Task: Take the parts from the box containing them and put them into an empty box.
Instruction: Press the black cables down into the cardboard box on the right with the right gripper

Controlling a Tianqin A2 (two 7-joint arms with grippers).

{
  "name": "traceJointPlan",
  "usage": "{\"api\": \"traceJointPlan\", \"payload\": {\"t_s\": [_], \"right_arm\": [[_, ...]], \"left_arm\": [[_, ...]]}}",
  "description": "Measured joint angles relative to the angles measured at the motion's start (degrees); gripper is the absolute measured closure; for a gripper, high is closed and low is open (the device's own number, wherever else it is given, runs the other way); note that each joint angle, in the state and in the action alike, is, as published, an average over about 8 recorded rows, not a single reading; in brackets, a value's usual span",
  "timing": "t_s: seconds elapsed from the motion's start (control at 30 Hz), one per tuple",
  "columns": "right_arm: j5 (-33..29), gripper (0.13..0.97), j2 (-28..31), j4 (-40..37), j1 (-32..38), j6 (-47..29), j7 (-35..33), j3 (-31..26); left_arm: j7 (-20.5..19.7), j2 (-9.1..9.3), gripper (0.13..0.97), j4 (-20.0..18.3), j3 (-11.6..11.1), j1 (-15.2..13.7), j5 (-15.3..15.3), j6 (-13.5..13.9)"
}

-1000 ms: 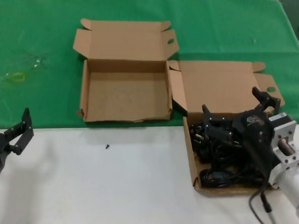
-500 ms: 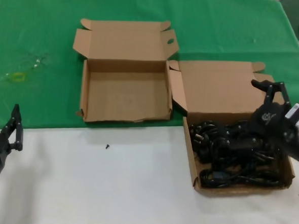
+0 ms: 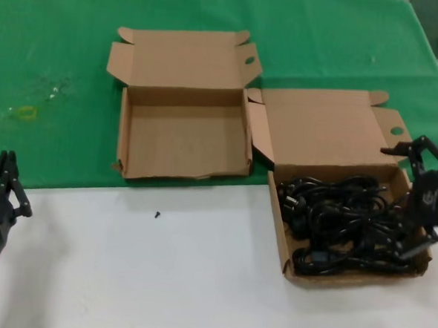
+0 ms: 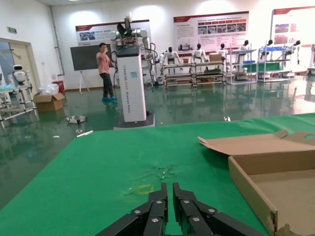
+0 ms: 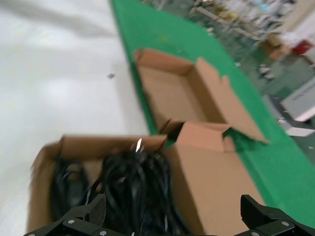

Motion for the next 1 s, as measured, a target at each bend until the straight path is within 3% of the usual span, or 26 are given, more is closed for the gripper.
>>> {"api": "traceJointPlan", "payload": {"t_s": [0.33,0.9,1.0], "right_arm": [[-3.28,0.129,0.49,-5.79,4.96,-6.80,-7.26,-3.44],[-8.26,0.181,-5.55,-14.15,11.51,-5.88,-13.80,-7.07],[-8.67,0.226,-6.07,-14.93,12.07,-5.80,-14.21,-7.37]], "left_arm": [[0.00,0.00,0.947,0.00,0.00,0.00,0.00,0.00],[-0.02,0.00,0.954,0.00,0.00,0.00,0.00,0.00],[-0.03,0.00,0.954,0.00,0.00,0.00,0.00,0.00]]}}
